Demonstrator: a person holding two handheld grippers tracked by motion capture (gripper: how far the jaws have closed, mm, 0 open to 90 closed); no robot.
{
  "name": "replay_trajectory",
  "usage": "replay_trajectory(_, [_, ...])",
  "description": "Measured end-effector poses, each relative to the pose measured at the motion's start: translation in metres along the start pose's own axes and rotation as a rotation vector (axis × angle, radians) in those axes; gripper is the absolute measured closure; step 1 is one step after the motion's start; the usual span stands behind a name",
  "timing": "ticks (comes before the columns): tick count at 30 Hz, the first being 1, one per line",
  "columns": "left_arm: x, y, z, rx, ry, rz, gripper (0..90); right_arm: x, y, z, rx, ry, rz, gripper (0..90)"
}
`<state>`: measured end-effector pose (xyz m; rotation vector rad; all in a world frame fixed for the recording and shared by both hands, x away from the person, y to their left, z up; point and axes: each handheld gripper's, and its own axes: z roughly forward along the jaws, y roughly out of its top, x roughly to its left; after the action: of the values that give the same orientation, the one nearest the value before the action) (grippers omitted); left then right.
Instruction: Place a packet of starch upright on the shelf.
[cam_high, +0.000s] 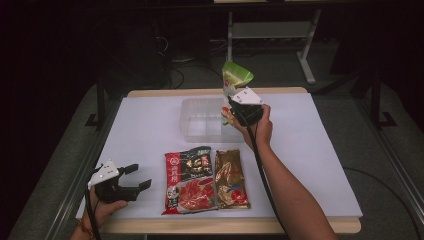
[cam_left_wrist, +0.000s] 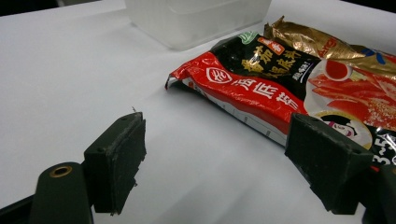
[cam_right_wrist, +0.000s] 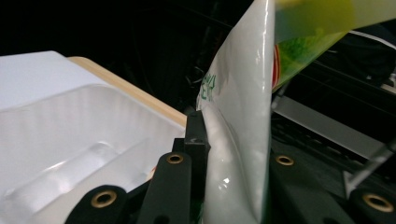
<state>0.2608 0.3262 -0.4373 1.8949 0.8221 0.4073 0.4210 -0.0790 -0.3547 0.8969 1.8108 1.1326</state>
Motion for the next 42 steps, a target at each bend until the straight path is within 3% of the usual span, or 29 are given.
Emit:
replay_trajectory(4, [0.0,0.001,0.001,-0.004,-0.003,-0.007,20.0,-0.001,-0.002,0.008,0.014,-0.016,0.008,77.2])
replay_trajectory(11, [0.0,0.001,0.003,0.004,-0.012,-0.002,19.6,0.009,-0.01,0.026,0.044,-0.038,-0.007,77.2])
replay_trajectory(18, [0.0,0.0,0.002,0.005,-0.013,-0.006,19.6,0.006,-0.018,0.028,0.03,-0.059,0.047,77.1])
replay_trajectory(20, [0.0,0.0,0.003,0.004,-0.014,-0.009,19.6,0.007,-0.02,0.027,0.033,-0.059,0.034,77.1])
replay_trajectory(21, [-0.001,0.0,0.003,0.005,-0.016,-0.008,19.6,0.012,-0.027,0.029,0.049,-0.048,-0.003,77.1])
replay_trajectory(25, [-0.001,0.0,0.004,0.013,-0.017,0.003,19.6,0.016,-0.036,0.031,0.058,-0.046,-0.002,76.9])
replay_trajectory(34, [-0.002,-0.001,0.005,0.023,-0.031,0.003,18.9,0.011,-0.043,0.021,0.039,0.029,0.059,70.3])
replay_trajectory(42, [-0.002,0.0,0.005,0.029,-0.035,0.01,18.8,0.004,-0.044,0.01,0.073,0.085,0.055,70.8])
